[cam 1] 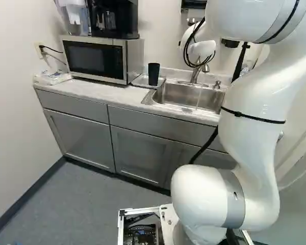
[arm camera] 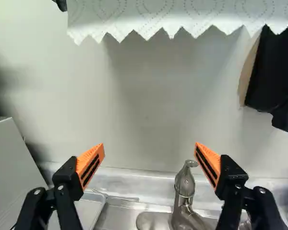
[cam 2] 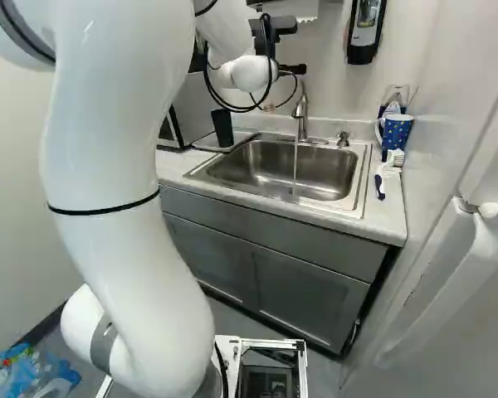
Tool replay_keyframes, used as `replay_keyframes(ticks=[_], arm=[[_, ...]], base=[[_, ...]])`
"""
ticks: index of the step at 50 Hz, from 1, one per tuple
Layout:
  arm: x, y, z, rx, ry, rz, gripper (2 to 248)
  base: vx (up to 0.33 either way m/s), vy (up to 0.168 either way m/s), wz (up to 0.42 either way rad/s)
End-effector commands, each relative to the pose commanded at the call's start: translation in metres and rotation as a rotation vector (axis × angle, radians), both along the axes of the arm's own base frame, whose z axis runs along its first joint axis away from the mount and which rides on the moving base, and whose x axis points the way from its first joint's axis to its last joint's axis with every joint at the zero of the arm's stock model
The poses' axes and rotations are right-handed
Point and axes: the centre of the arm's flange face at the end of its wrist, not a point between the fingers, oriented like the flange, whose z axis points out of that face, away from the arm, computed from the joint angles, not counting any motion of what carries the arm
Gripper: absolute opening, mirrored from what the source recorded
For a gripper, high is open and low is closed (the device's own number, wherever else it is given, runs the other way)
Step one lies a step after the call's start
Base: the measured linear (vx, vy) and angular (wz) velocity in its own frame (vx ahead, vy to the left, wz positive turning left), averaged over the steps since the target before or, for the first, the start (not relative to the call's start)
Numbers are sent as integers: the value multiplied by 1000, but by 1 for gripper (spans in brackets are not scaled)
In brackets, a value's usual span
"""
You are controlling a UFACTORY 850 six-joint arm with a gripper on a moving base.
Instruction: Rinse the cup and place it in the tray
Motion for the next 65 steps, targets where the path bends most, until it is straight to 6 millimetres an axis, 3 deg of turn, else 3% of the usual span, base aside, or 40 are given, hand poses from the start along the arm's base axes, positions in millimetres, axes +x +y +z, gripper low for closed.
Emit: replay_keyframes(ticks=[32,65], arm=[[15,-6,0,-2,-8,-3,247],[15,-6,2,7,28,-3,247]], base=[[0,0,0],[0,0,0]])
